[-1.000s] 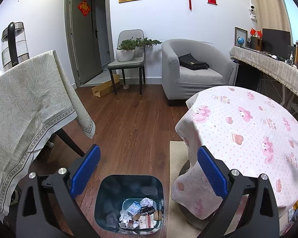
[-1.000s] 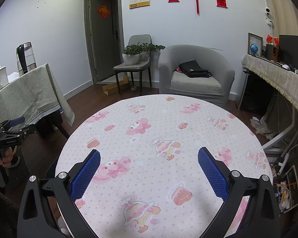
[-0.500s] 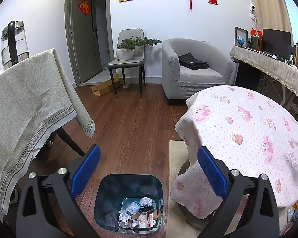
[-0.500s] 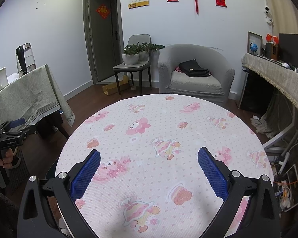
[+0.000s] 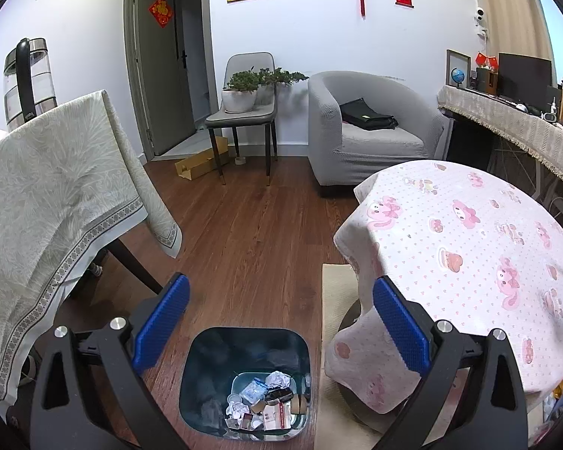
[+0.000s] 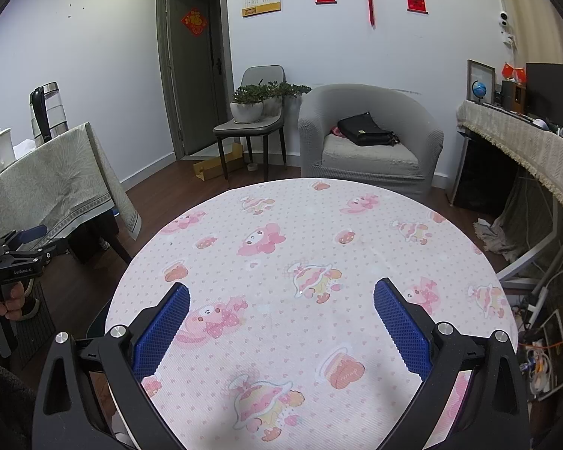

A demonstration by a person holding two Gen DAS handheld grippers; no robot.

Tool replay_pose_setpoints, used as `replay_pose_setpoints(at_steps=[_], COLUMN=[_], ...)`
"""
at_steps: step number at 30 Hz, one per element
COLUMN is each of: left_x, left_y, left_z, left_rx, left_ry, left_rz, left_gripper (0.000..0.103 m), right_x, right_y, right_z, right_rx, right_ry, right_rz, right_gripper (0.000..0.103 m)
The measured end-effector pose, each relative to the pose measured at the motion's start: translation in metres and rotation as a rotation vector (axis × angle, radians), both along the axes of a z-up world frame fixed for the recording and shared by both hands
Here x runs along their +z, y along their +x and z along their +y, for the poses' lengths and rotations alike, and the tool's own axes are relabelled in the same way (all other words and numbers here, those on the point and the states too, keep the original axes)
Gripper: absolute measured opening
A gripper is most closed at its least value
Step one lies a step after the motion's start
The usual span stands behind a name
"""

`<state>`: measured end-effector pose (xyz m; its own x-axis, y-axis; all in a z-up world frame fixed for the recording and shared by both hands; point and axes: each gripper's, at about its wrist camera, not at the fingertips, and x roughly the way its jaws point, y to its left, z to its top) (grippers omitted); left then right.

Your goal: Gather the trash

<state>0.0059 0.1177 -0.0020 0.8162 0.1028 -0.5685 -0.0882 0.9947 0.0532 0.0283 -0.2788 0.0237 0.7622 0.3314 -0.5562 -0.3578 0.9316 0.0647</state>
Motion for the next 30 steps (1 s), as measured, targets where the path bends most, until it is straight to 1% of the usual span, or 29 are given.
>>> replay_pose_setpoints(at_steps=[30], left_x=[-0.0017], left_y=[-0.0001], left_z=[0.0027], left_rx=[-0.006], left_ry=[0.008], left_rz=[0.007], left_gripper=[0.1], right_x=[-0.0006], right_y=[0.0006], right_z=[0.0005], right_rx=[0.001], right_ry=[-0.001], right_rz=[0.001], right_gripper=[0.099])
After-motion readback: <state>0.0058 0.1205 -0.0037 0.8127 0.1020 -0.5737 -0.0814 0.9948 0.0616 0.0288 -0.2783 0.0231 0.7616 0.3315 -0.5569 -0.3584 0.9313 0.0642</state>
